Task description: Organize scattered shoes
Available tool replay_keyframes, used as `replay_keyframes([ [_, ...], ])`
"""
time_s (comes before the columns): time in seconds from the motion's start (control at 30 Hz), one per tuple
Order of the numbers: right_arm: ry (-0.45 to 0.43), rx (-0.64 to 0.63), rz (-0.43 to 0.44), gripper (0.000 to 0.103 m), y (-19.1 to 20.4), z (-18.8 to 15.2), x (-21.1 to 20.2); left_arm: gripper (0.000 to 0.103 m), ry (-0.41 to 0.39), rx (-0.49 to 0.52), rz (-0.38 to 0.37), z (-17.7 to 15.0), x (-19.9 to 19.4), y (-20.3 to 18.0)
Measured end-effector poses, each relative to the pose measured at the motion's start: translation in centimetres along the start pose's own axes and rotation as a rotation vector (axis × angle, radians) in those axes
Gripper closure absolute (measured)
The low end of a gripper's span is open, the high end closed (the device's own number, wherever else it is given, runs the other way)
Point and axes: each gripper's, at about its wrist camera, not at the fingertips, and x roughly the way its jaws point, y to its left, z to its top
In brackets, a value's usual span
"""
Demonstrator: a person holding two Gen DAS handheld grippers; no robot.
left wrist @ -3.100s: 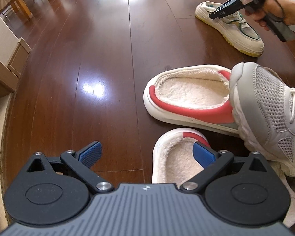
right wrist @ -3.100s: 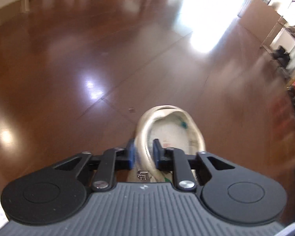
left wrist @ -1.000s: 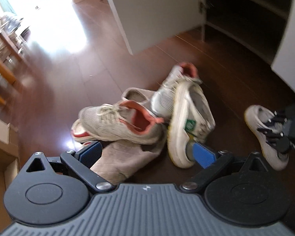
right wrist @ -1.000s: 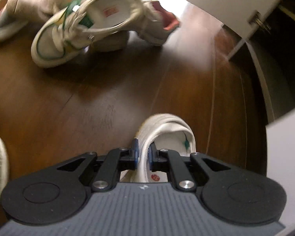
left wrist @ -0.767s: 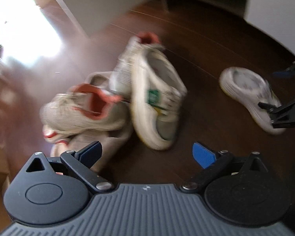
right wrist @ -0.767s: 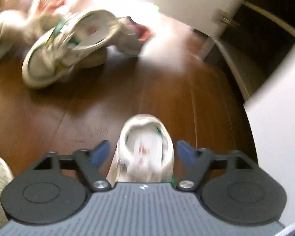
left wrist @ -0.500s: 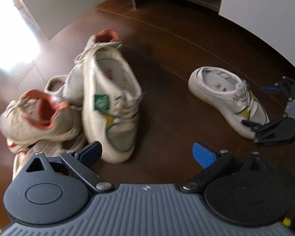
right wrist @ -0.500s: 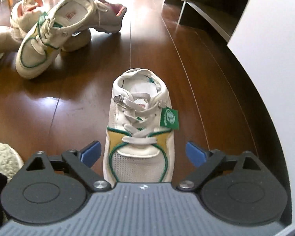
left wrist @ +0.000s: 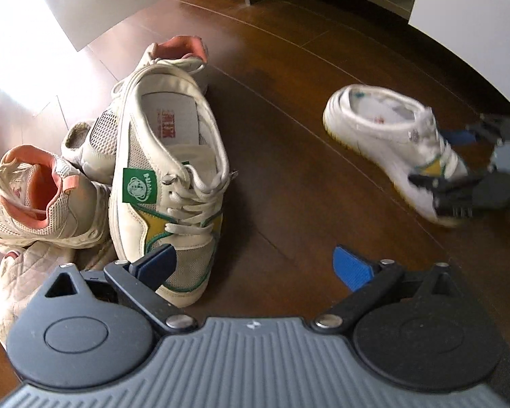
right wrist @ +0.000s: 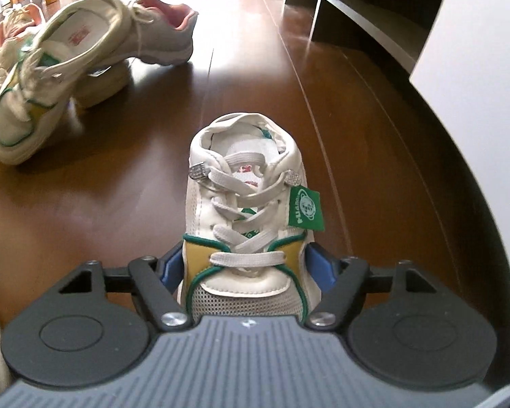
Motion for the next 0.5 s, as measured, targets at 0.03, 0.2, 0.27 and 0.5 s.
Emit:
replay_keyframes([
  [0.03,0.001,0.003,-0.008,0.032,-0.1,0.4,0.3,0.002,0.000,-0.003,0.006,-0.1,-0.1,0.2],
  [0.2,-0.008,0.013,-0.037,0.033,-0.7,1.2,1.1,0.002,0.007,-0.029,0.018,-0.2,-0.6,1.1],
  [0.27,-0.013,0.002,-0.033,0.033,-0.9,1.2,1.1,0.002,0.004,-0.033,0.022,-0.2,-0.8,1.3],
  [0.5,0.003,-0.010,-0.047,0.032,-2.1,1.9,1.5,0.002,-0.010,-0.046,0.034,-0.3,-1.0,2.1],
])
